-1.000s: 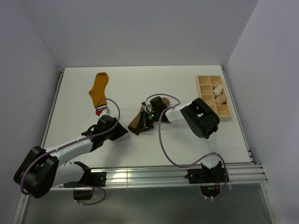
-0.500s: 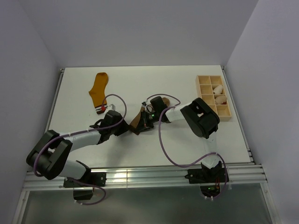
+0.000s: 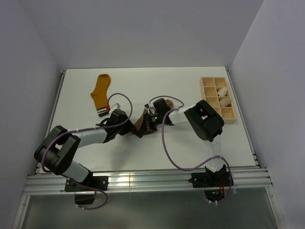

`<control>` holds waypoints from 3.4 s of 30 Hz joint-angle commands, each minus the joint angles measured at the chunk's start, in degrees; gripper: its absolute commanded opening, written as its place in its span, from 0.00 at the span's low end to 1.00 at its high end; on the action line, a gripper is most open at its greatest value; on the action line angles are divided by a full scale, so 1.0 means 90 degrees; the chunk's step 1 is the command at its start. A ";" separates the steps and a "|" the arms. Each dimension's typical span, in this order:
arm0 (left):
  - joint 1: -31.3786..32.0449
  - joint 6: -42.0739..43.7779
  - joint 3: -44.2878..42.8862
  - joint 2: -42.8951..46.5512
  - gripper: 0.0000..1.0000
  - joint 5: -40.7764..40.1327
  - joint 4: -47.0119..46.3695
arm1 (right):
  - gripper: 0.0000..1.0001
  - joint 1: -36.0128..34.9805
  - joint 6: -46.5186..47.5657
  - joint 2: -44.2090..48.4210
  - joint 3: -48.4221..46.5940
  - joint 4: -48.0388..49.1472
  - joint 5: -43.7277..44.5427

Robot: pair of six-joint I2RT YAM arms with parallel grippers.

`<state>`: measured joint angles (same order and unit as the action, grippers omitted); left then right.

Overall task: Roll the socks
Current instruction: Roll the sock at the center of the board.

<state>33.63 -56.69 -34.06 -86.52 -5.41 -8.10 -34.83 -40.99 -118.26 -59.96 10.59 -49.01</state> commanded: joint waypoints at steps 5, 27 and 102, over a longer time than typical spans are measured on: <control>0.0219 -0.0020 -0.0209 -0.0299 0.42 -0.0453 0.0880 | 0.01 0.0051 0.0219 0.0015 -0.0163 -0.0347 0.0388; 0.0053 0.0039 0.1236 0.1372 0.57 -0.0121 -0.0624 | 0.01 0.0042 0.0150 0.0005 -0.0124 -0.0181 0.0270; -0.0016 0.1621 -0.1674 -0.0933 0.00 0.0328 0.2501 | 0.65 -0.3512 0.6097 0.2554 0.2367 0.2808 0.7809</control>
<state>33.45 -44.80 -48.12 -93.62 -2.55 9.37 -64.34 8.49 -93.62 -35.86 31.00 16.29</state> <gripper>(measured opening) 0.034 0.647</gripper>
